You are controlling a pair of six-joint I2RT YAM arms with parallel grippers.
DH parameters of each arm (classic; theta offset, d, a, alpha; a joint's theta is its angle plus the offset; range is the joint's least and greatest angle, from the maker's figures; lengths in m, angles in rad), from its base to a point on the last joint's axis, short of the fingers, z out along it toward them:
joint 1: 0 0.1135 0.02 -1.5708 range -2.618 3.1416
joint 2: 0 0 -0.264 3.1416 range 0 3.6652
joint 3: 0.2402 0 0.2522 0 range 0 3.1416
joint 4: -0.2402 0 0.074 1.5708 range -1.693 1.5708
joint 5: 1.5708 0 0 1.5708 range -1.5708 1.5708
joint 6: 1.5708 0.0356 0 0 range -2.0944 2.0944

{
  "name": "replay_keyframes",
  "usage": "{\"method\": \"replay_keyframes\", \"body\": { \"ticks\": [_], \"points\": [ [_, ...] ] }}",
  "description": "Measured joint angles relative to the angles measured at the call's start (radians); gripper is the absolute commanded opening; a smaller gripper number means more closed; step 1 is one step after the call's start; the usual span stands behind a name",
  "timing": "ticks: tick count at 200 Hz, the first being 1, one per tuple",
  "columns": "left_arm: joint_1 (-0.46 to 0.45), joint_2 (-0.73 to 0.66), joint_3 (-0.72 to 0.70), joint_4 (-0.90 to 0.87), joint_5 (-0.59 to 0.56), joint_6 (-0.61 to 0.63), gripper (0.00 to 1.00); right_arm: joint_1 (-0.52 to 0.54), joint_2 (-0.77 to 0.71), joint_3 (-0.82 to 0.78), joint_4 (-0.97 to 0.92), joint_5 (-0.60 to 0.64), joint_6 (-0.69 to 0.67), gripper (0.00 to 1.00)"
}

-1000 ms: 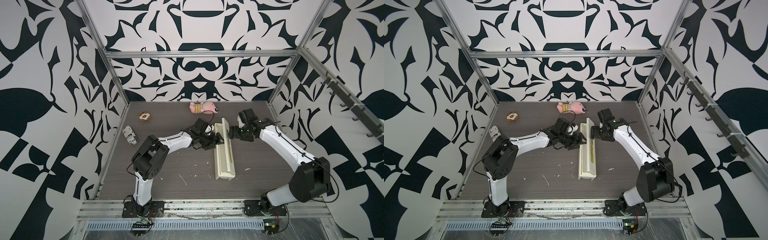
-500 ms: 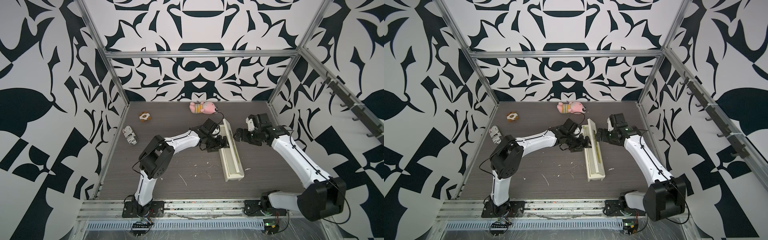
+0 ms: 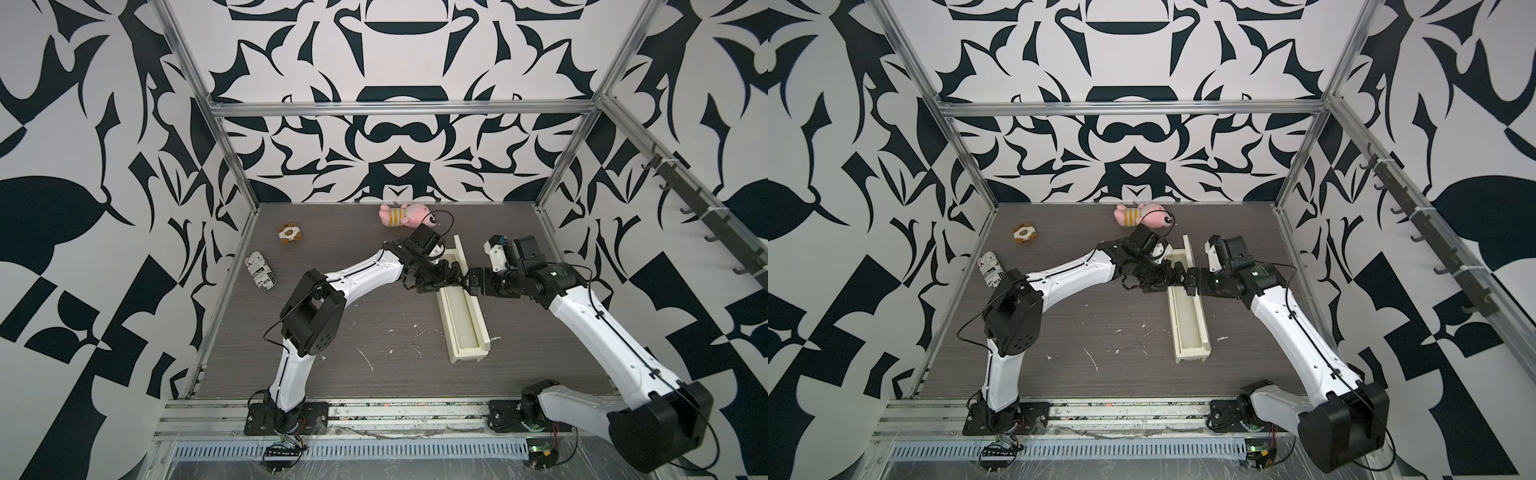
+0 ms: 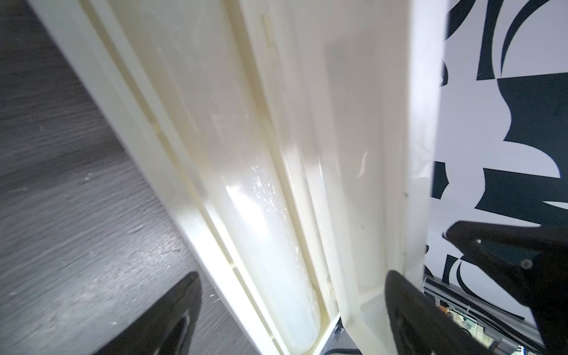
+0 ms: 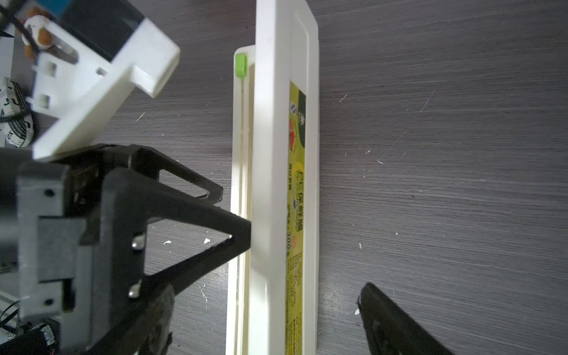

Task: Put plastic wrap rolls into dispensers
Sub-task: Open the lid of the plastic wrap cutting box, then reset both arms

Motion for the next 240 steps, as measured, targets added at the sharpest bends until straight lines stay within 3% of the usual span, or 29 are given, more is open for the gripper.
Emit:
{"method": "replay_keyframes", "body": {
  "ticks": [93,118,147,174,203,240],
  "points": [
    [-0.037,0.236,0.367,-0.134,0.006,0.032,0.99,-0.106,-0.062,0.01,-0.072,0.04,-0.024,0.91],
    [-0.04,0.249,0.378,-0.154,-0.003,0.031,1.0,-0.152,-0.1,0.01,-0.072,0.039,-0.029,0.9],
    [-0.028,0.149,0.211,-0.117,-0.032,0.021,0.99,-0.19,-0.093,0.0,-0.056,0.029,-0.027,0.93],
    [0.009,-0.054,-0.007,-0.07,-0.108,0.01,0.99,-0.207,-0.079,-0.047,0.018,0.033,-0.006,0.99],
    [0.111,-0.291,-0.237,-0.013,-0.232,0.009,0.99,-0.237,-0.085,-0.127,0.171,0.093,0.034,0.99],
    [0.299,-0.53,-0.557,0.064,-0.407,0.021,0.99,-0.385,0.019,-0.203,0.375,0.175,0.082,0.96]
  ]
}}
